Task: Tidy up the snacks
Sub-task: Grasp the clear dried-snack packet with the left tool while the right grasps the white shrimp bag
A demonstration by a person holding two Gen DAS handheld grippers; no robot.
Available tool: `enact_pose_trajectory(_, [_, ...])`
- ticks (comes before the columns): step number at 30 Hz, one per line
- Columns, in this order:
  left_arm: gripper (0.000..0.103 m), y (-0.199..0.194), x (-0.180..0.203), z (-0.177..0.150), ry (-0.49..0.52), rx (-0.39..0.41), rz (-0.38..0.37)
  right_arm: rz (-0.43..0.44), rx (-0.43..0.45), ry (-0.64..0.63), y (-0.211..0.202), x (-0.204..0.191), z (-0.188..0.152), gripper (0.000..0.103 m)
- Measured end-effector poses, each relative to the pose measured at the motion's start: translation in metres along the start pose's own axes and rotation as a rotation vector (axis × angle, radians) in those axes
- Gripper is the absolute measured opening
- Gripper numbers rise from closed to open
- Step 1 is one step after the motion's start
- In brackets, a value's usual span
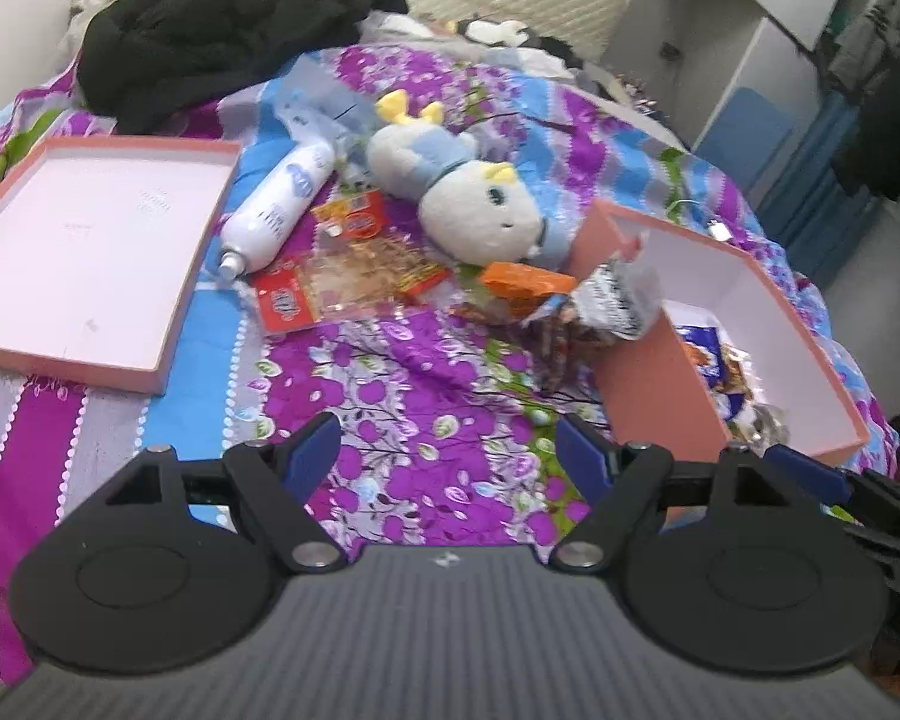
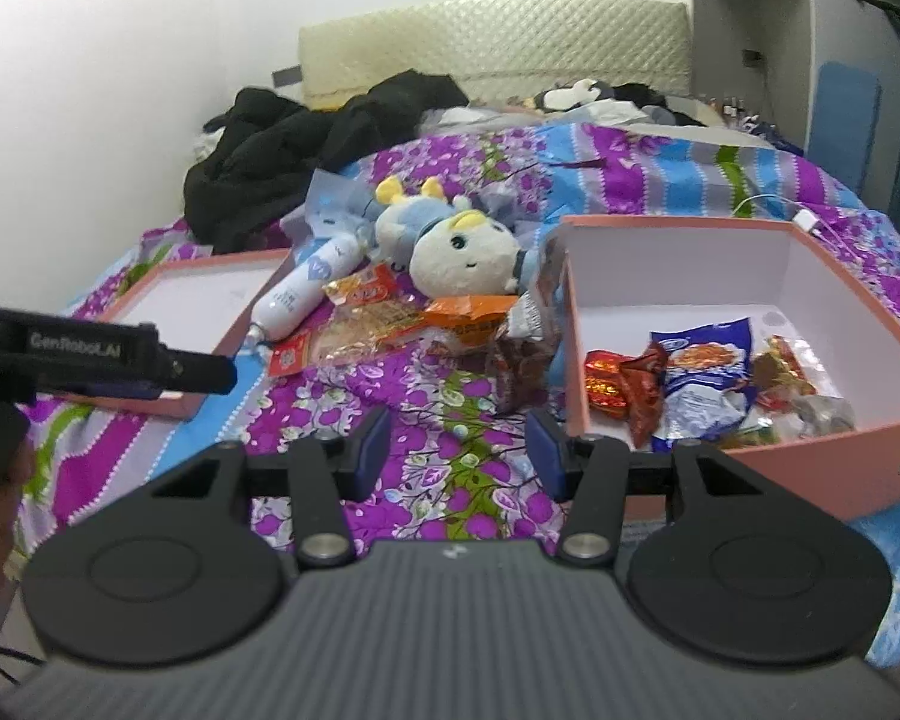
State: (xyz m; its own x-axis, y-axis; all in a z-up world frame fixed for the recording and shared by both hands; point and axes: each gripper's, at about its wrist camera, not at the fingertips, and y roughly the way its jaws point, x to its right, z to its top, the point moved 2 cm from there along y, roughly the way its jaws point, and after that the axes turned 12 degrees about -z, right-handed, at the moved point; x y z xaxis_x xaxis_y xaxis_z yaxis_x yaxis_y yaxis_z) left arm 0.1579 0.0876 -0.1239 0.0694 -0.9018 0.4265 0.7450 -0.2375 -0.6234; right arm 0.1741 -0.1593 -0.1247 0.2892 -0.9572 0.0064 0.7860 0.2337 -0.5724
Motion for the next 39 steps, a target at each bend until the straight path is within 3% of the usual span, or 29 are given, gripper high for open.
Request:
enact_pose_trajectory(6, [0.082,0.033,-0.031,0.013,-0.025,-0.028,0.044,0.008,-0.038,-0.036,0.041,-0.011,0.005,0.053])
enact_pose_trajectory(9, [0.082,0.052,-0.045,0.020,-0.020,-0.045,0.058,-0.002,-0.047,-0.037,0.063,-0.015,0.007,0.068])
enact_pose_trajectory(11, [0.082,0.070,-0.054,0.025,0.004,-0.065,0.063,-0.013,-0.048,-0.027,0.078,-0.017,0.008,0.070])
enact_pose_trajectory(14, [0.082,0.098,-0.066,0.031,0.073,-0.109,0.082,-0.058,-0.065,0.016,0.102,-0.022,0.004,0.070])
enact_pose_trajectory(20, [0.082,0.158,-0.085,0.055,0.285,-0.197,0.097,-0.243,0.043,0.033,0.132,-0.040,0.004,0.073])
enact_pose_trajectory(28, [0.082,0.205,-0.091,0.076,0.487,-0.231,0.079,-0.286,0.153,-0.017,0.135,-0.058,0.005,0.070])
enact_pose_trajectory(31, [0.082,0.220,-0.096,0.081,0.504,-0.241,0.068,-0.268,0.103,-0.029,0.150,-0.066,-0.002,0.070])
enact_pose_trajectory(39, [0.082,0.256,-0.105,0.079,0.522,-0.297,0.089,-0.409,0.037,-0.081,0.211,-0.074,-0.016,0.069])
